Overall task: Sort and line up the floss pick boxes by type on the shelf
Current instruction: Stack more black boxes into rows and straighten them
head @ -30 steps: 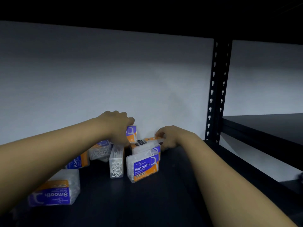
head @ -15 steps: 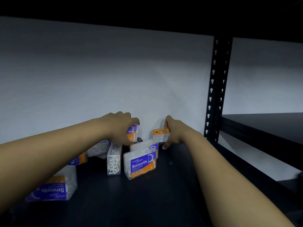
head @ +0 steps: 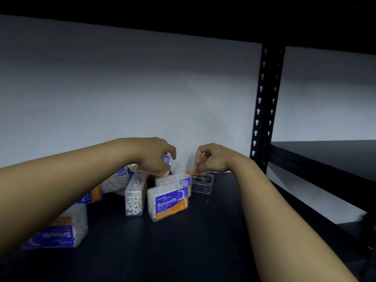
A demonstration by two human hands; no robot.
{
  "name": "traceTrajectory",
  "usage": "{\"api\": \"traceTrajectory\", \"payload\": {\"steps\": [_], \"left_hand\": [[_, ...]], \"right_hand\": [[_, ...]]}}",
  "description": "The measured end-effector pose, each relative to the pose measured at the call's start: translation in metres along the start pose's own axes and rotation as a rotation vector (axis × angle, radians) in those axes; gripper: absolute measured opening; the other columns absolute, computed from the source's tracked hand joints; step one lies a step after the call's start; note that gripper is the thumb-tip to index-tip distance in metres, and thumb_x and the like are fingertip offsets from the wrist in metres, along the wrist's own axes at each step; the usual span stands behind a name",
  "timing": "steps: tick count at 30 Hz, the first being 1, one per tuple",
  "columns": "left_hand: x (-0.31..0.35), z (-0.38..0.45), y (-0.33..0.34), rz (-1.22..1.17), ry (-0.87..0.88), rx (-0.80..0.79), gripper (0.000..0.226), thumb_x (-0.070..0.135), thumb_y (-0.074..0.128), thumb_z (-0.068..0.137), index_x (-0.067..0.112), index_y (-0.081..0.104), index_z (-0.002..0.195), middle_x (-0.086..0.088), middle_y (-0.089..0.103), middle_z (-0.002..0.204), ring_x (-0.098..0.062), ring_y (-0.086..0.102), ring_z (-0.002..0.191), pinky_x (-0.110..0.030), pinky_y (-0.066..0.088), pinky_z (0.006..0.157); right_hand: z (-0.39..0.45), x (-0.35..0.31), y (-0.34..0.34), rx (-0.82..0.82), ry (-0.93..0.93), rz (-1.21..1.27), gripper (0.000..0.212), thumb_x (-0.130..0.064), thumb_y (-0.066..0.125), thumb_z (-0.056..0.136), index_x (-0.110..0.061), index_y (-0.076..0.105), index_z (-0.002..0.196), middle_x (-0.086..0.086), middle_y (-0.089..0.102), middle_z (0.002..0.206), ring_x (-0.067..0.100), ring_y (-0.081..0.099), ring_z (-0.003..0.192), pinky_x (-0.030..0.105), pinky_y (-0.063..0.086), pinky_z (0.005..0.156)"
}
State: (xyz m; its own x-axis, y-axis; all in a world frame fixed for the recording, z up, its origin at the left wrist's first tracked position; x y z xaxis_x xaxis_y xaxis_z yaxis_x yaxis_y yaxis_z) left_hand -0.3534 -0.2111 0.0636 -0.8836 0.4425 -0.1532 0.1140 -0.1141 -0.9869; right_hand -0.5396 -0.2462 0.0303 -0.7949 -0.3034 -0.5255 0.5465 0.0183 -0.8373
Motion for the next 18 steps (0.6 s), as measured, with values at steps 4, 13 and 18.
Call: {"api": "traceTrajectory", "payload": {"steps": [4, 13, 18], "left_hand": [[0.002, 0.010, 0.005, 0.013, -0.018, -0.009, 0.032, 0.041, 0.055, 0.093, 0.027, 0.058, 0.122, -0.001, 0.059, 0.123, -0.023, 0.056, 0.109, -0.043, 0.051, 0.096], [-0.004, 0.030, 0.010, 0.081, -0.120, -0.053, 0.020, 0.038, 0.058, 0.091, 0.018, 0.060, 0.098, 0.000, 0.060, 0.101, -0.023, 0.058, 0.091, -0.035, 0.048, 0.078], [-0.005, 0.035, 0.016, 0.034, -0.144, -0.216, 0.037, 0.038, 0.071, 0.083, 0.022, 0.065, 0.115, 0.001, 0.066, 0.113, -0.021, 0.065, 0.101, -0.038, 0.055, 0.089]], "right_hand": [[-0.001, 0.009, 0.003, -0.056, 0.107, -0.076, 0.033, -0.032, 0.088, 0.073, -0.027, 0.071, 0.100, 0.000, 0.070, 0.095, 0.020, 0.066, 0.092, 0.029, 0.048, 0.073], [-0.008, 0.005, 0.004, -0.130, 0.161, -0.163, 0.053, -0.040, 0.088, 0.076, -0.022, 0.075, 0.123, -0.003, 0.071, 0.117, 0.017, 0.064, 0.108, 0.028, 0.050, 0.074], [-0.007, 0.005, 0.012, -0.198, 0.178, -0.225, 0.052, -0.048, 0.091, 0.070, -0.020, 0.080, 0.111, -0.002, 0.075, 0.112, 0.019, 0.066, 0.111, 0.032, 0.053, 0.082]]}}
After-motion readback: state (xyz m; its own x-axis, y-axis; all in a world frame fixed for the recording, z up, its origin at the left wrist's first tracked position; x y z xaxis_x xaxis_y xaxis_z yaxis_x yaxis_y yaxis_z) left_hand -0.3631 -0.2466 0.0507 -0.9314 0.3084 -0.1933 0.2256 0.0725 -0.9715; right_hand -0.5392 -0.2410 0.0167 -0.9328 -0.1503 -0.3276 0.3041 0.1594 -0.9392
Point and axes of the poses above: each hand's wrist, its own z-axis towards the middle knuckle, its own y-axis out of the palm, x = y × z, the point moved 6 cm from there along z, towards the middle knuckle
